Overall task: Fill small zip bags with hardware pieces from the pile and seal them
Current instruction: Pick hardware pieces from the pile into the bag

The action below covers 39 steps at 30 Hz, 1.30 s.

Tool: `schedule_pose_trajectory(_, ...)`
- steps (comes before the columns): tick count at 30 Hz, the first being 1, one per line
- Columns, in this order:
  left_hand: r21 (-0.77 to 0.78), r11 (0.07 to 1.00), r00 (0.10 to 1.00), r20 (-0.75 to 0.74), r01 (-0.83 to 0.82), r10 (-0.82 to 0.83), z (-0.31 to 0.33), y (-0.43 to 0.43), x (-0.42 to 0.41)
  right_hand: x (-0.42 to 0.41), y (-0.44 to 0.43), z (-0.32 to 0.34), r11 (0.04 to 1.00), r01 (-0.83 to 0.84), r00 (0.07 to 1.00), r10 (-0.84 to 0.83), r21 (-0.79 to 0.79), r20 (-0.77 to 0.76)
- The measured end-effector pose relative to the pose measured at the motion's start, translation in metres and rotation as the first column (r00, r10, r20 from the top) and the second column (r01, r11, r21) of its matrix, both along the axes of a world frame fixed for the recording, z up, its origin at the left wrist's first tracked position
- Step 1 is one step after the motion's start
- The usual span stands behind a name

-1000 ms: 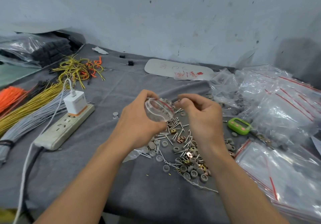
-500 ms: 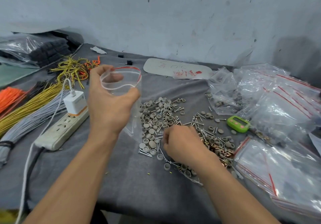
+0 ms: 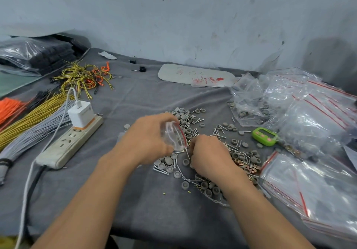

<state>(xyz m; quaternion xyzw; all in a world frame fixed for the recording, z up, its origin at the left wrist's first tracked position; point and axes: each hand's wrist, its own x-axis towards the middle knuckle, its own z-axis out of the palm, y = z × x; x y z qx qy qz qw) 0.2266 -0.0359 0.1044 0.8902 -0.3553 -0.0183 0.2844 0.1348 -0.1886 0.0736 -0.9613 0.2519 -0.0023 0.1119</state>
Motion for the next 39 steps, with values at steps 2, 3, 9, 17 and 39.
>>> schedule_pose_trajectory(2, 0.098, 0.993, 0.998, -0.001, 0.061, -0.062, -0.007, -0.007, 0.000, 0.000, 0.003, 0.001, 0.999, -0.010, 1.000, 0.011, -0.041, 0.016)
schedule_pose_trajectory(3, 0.119, 0.990, 0.997, 0.011, 0.077, -0.079, -0.010, -0.010, 0.000, 0.000, 0.005, 0.003, 0.998, -0.008, 1.000, 0.010, -0.056, 0.024)
schedule_pose_trajectory(9, 0.265, 0.962, 0.989, 0.116, 0.063, -0.097, -0.023, -0.019, -0.002, 0.002, 0.015, 0.008, 0.996, 0.012, 1.000, -0.013, -0.092, -0.018)
schedule_pose_trajectory(17, 0.161, 0.987, 0.995, 0.096, 0.022, -0.037, -0.033, -0.029, 0.002, -0.007, 0.007, 0.020, 0.964, 0.187, 0.970, -0.151, -0.190, 0.190)
schedule_pose_trajectory(39, -0.883, 0.348, 0.948, -0.273, -0.314, 0.164, 0.027, 0.017, 0.005, -0.003, 0.005, 0.014, 0.995, -0.039, 0.993, 0.028, 0.090, 0.113)
